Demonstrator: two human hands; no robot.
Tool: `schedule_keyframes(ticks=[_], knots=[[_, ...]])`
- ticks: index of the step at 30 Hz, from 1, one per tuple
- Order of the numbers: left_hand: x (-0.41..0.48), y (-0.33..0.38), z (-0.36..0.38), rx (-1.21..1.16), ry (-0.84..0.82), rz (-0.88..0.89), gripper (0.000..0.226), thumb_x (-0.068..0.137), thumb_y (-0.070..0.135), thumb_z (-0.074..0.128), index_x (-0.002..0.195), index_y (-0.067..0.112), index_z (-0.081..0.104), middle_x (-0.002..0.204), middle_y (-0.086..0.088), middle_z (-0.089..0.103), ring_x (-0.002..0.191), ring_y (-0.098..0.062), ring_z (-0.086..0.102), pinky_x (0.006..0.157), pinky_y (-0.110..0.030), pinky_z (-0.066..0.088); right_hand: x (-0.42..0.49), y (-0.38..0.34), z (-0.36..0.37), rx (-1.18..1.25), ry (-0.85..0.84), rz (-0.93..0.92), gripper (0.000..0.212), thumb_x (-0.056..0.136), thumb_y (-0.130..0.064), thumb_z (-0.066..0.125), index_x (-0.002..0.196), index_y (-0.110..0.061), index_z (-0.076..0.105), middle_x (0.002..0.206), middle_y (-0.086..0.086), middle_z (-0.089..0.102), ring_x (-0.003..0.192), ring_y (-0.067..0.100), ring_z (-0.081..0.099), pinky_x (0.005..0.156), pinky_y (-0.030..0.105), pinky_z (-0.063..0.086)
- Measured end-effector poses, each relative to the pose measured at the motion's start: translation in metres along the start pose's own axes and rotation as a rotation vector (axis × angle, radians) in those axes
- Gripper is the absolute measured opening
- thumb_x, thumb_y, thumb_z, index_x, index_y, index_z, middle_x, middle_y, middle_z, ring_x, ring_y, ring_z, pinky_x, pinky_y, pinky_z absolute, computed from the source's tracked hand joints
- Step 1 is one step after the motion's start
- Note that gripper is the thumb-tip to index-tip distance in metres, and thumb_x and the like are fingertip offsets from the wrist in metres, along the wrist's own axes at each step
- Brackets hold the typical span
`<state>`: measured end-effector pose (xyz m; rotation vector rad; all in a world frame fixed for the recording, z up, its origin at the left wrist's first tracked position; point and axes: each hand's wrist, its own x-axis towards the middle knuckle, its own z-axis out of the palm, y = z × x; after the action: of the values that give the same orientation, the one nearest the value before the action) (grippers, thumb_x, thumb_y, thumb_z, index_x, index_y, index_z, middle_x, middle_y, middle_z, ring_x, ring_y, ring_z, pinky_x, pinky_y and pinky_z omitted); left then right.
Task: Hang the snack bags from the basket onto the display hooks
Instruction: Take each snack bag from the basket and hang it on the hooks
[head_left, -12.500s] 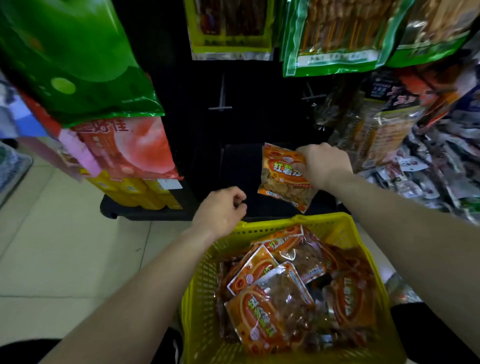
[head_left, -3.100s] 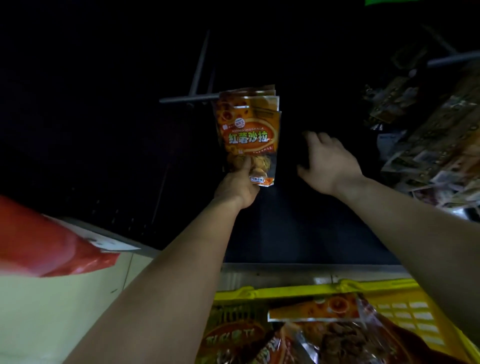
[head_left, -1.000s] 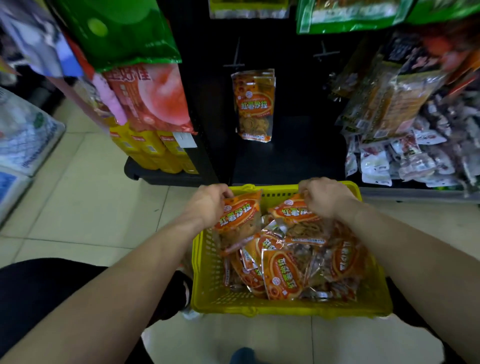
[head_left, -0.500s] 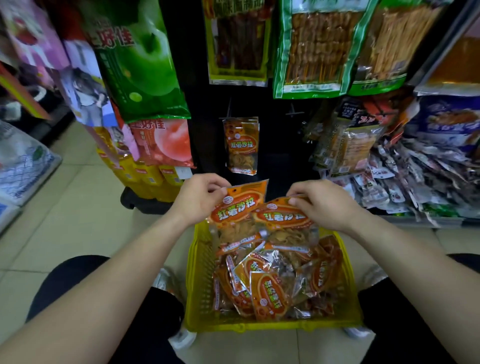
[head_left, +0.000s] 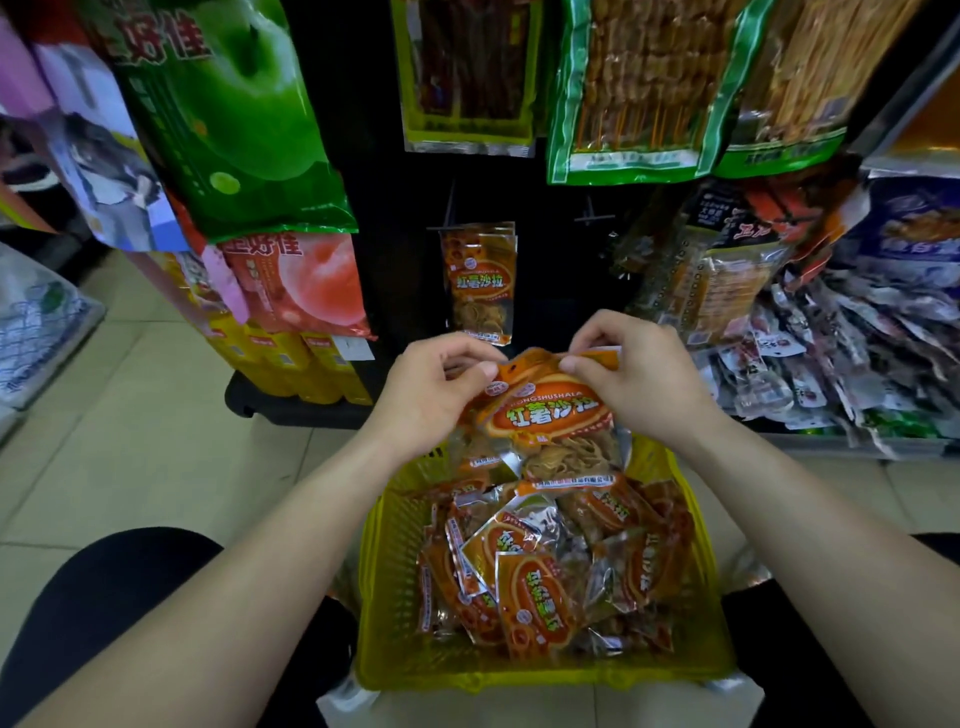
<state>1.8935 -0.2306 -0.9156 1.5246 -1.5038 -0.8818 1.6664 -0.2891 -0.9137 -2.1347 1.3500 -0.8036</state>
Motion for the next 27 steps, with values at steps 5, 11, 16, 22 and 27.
schedule_keyframes(ticks=[5, 11, 16, 22, 27], knots=[[0.008, -0.001, 0.012, -0.019, -0.013, -0.050, 0.012, 0.098, 0.021, 0.063, 0.099, 0.028, 0.073, 0.094, 0.007, 0.075, 0.093, -0.008, 0.070, 0.080, -0.037, 0.059, 0.008, 0.006, 0.005, -0.014, 0.044, 0.011, 0.028, 0.085, -0.041, 0.072, 0.079, -0.034, 0.045, 0.072, -0.011, 0.057, 0.067, 0.004, 0.056, 0.052, 0.030, 0.039], [0.012, -0.002, 0.020, 0.120, -0.082, -0.023, 0.028, 0.081, 0.040, 0.080, 0.105, 0.035, 0.066, 0.101, 0.016, 0.069, 0.090, 0.003, 0.067, 0.068, -0.016, 0.055, 0.013, 0.010, 0.007, 0.018, 0.050, 0.046, 0.025, 0.084, -0.042, 0.071, 0.090, -0.033, 0.049, 0.081, -0.012, 0.060, 0.073, 0.005, 0.058, 0.055, 0.030, 0.043], [0.017, -0.004, 0.021, 0.183, 0.010, 0.023, 0.023, 0.086, 0.022, 0.076, 0.095, 0.038, 0.063, 0.092, 0.016, 0.067, 0.088, 0.009, 0.063, 0.058, -0.005, 0.046, 0.017, 0.012, 0.006, -0.035, 0.005, 0.062, 0.014, 0.086, -0.046, 0.069, 0.088, -0.034, 0.062, 0.085, -0.013, 0.066, 0.079, 0.011, 0.063, 0.060, 0.032, 0.049], [0.022, 0.001, 0.020, 0.181, 0.037, 0.014, 0.022, 0.092, 0.023, 0.069, 0.088, 0.043, 0.063, 0.094, 0.014, 0.071, 0.085, -0.002, 0.068, 0.057, -0.006, 0.047, 0.018, 0.014, 0.002, -0.089, -0.061, 0.089, 0.014, 0.088, -0.050, 0.065, 0.087, -0.035, 0.065, 0.086, -0.009, 0.069, 0.083, 0.015, 0.064, 0.065, 0.036, 0.052], [0.022, 0.002, 0.022, 0.172, 0.027, -0.005, 0.017, 0.097, 0.024, 0.063, 0.094, 0.040, 0.063, 0.098, 0.012, 0.069, 0.089, -0.004, 0.067, 0.059, -0.008, 0.049, 0.018, 0.013, 0.000, -0.074, -0.175, 0.029, 0.010, 0.092, -0.041, 0.062, 0.087, -0.033, 0.065, 0.092, -0.008, 0.062, 0.089, 0.015, 0.060, 0.076, 0.040, 0.051]])
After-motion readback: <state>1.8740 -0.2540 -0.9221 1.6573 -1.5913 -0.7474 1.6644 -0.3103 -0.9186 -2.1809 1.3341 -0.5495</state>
